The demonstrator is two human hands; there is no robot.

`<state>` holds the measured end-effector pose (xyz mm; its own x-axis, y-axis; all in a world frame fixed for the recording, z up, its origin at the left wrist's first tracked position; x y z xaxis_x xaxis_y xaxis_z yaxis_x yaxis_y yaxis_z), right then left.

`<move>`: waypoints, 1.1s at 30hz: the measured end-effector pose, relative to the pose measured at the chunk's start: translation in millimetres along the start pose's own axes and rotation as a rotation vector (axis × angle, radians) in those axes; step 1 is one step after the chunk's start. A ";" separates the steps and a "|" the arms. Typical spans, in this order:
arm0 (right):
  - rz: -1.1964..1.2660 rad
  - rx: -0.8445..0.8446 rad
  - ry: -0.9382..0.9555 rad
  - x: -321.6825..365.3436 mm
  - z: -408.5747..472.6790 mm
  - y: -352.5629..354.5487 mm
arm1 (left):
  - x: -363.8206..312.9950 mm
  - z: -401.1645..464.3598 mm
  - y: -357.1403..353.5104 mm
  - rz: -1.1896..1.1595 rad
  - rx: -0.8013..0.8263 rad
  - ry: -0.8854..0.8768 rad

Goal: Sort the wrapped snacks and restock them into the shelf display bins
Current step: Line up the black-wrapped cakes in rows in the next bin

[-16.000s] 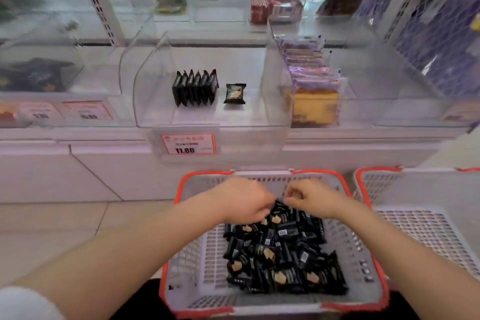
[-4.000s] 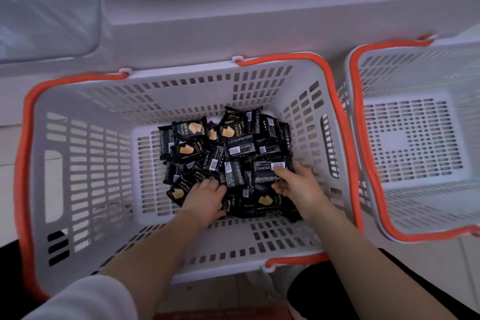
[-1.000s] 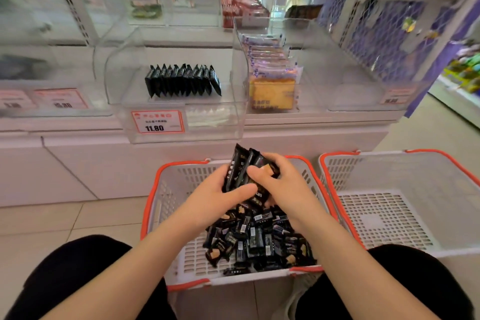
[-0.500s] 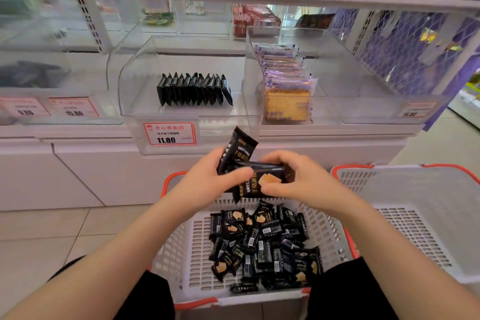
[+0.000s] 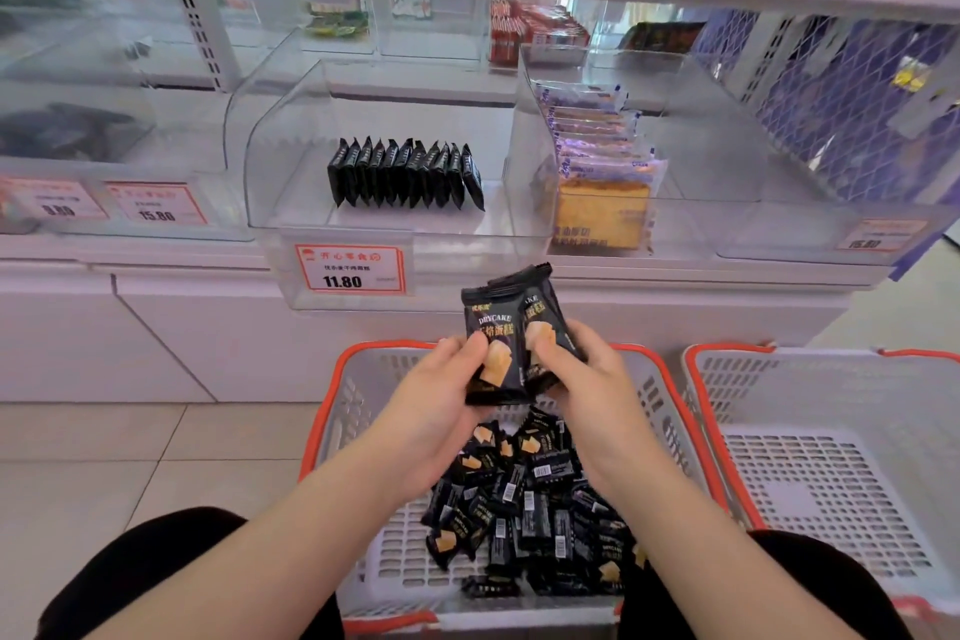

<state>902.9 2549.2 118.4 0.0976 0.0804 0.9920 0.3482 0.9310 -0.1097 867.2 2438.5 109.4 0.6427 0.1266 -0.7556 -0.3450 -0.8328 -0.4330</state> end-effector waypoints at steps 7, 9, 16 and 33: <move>-0.136 0.051 0.296 20.2 -8.4 -6.2 | -17.2 -12.4 -7.4 0.140 0.069 -0.183; -0.129 0.086 0.342 24.9 -11.5 -8.5 | -28.8 -15.9 -11.8 0.212 0.069 -0.260; -0.130 0.257 0.397 61.0 7.4 -36.5 | -70.3 -14.7 -39.4 0.303 0.086 -0.461; -0.851 -0.055 0.436 143.5 129.8 -17.3 | -186.8 77.5 -15.7 1.591 -0.277 -0.555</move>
<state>789.8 2590.9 270.8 0.1263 -0.7653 0.6312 0.5051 0.5972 0.6230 699.5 2469.7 219.2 -0.5104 -0.7511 -0.4189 -0.2039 -0.3675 0.9074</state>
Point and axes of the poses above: each hand's wrist, its own z-axis towards the middle knuckle, its own y-axis out of the back of the hand, x = y × z, the point moved 6 cm from there along z, towards the middle knuckle, and after that the axes turned 11 degrees about y, right-handed, at the moved point
